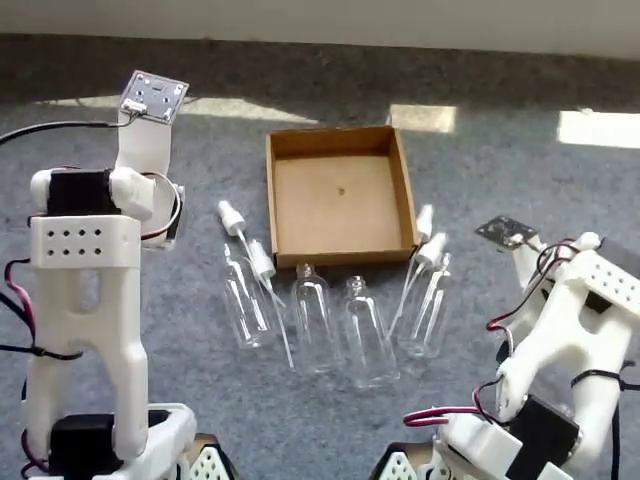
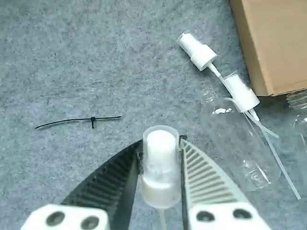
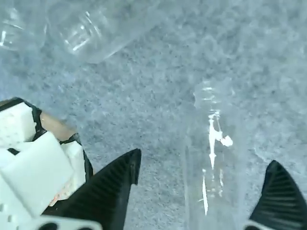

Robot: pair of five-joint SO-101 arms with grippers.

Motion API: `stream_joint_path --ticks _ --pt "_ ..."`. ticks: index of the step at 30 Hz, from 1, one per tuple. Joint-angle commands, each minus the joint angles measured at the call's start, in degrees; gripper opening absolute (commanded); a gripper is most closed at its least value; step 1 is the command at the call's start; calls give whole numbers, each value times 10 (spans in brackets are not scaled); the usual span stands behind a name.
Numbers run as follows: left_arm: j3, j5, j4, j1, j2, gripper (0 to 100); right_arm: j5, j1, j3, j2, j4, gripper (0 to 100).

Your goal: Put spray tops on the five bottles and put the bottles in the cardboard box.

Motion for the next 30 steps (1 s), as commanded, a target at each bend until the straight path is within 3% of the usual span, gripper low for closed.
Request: stream_joint_path --ticks 1,13,23,26,30 --pt "15 1 0 10 -20 49 -6 -8 36 -21 -56 354" --pt "16 1 0 7 -21 50 -6 -4 138 -20 -204 349" --pt "15 1 0 7 -21 50 -7 -3 161 -20 -240 68" --pt "12 1 0 7 -21 50 -68 -3 158 -22 -240 5" --pt "10 4 0 10 -22 50 -169 -7 122 -34 -238 5"
